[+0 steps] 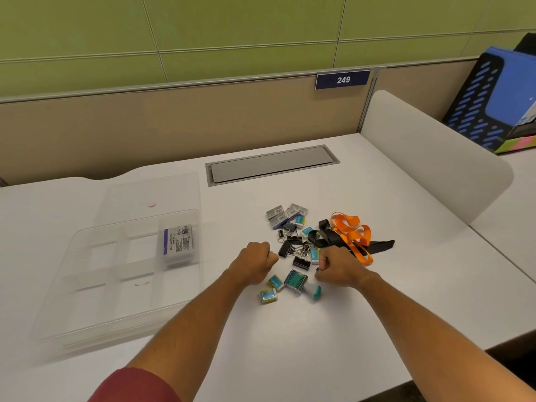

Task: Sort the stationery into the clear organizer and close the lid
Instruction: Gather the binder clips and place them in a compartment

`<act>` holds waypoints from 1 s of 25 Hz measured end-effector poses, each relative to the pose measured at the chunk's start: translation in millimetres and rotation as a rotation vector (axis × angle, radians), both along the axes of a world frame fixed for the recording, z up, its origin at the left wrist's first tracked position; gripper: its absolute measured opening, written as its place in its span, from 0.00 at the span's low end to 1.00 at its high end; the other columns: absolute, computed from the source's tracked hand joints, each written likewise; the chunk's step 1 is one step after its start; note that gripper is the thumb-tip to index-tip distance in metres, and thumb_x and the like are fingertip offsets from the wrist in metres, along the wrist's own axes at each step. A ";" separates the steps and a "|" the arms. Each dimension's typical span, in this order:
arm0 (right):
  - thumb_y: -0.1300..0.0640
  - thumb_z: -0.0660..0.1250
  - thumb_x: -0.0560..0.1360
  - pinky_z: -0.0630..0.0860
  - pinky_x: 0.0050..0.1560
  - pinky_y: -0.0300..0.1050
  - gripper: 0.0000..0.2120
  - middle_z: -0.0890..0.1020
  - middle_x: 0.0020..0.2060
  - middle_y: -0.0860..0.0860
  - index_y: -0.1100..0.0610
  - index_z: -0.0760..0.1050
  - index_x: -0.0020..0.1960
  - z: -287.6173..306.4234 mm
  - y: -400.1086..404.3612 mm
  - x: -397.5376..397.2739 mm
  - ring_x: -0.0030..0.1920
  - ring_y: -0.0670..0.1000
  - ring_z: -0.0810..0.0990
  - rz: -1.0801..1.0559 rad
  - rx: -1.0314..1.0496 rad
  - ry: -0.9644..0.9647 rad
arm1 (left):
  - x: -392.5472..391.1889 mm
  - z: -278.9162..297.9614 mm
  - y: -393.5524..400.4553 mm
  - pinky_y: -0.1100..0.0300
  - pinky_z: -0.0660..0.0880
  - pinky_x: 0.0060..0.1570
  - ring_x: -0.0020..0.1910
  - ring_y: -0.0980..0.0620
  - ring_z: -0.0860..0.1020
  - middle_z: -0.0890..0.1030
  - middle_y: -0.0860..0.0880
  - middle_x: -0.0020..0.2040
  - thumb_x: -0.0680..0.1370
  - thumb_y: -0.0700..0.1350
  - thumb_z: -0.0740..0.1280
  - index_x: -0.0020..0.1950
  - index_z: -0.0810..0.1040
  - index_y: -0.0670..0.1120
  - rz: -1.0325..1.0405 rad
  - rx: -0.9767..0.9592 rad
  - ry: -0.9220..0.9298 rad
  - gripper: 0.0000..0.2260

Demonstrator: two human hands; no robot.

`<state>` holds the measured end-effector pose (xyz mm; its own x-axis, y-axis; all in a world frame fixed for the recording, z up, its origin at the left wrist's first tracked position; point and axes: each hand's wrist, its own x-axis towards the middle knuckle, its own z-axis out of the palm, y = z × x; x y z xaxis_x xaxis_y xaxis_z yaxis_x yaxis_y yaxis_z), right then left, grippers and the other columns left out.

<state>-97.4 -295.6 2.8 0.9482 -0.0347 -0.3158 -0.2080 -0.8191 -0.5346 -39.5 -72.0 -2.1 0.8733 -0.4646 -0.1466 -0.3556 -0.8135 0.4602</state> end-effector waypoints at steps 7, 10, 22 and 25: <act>0.62 0.72 0.70 0.71 0.35 0.40 0.10 0.75 0.33 0.49 0.54 0.72 0.45 8.8 -4.6 13.2 0.34 0.47 0.72 -0.108 0.281 -0.082 | 9.5 -3.0 -11.7 0.57 0.63 0.41 0.42 0.48 0.69 0.75 0.41 0.47 0.83 0.46 0.52 0.50 0.71 0.40 0.046 -0.031 -0.083 0.12; 0.61 0.66 0.75 0.73 0.41 0.36 0.04 0.80 0.45 0.50 0.53 0.78 0.47 9.8 -2.3 23.1 0.46 0.47 0.78 -0.124 0.241 -0.143 | 22.3 -5.5 -18.2 0.59 0.65 0.42 0.45 0.47 0.72 0.76 0.40 0.52 0.82 0.41 0.54 0.53 0.73 0.40 0.066 -0.039 -0.061 0.09; 0.49 0.56 0.81 0.71 0.38 0.47 0.18 0.77 0.35 0.52 0.58 0.73 0.39 7.0 6.4 52.9 0.39 0.52 0.76 -0.240 0.164 -0.240 | 61.7 -20.3 -36.7 0.51 0.71 0.53 0.56 0.42 0.74 0.76 0.39 0.57 0.81 0.46 0.59 0.65 0.70 0.41 0.017 0.001 -0.088 0.14; 0.56 0.56 0.81 0.74 0.44 0.46 0.13 0.79 0.42 0.52 0.60 0.77 0.49 5.2 2.2 58.5 0.46 0.52 0.77 -0.285 0.271 -0.207 | 69.3 -25.8 -39.6 0.51 0.72 0.56 0.58 0.42 0.73 0.73 0.40 0.59 0.80 0.50 0.61 0.68 0.68 0.45 -0.015 0.059 -0.064 0.18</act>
<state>-38.8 -293.4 8.0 0.9568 -0.2464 -0.1543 -0.2717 -0.5692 -0.7760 29.8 -111.6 -27.9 0.8748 -0.4700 -0.1177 -0.3952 -0.8327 0.3878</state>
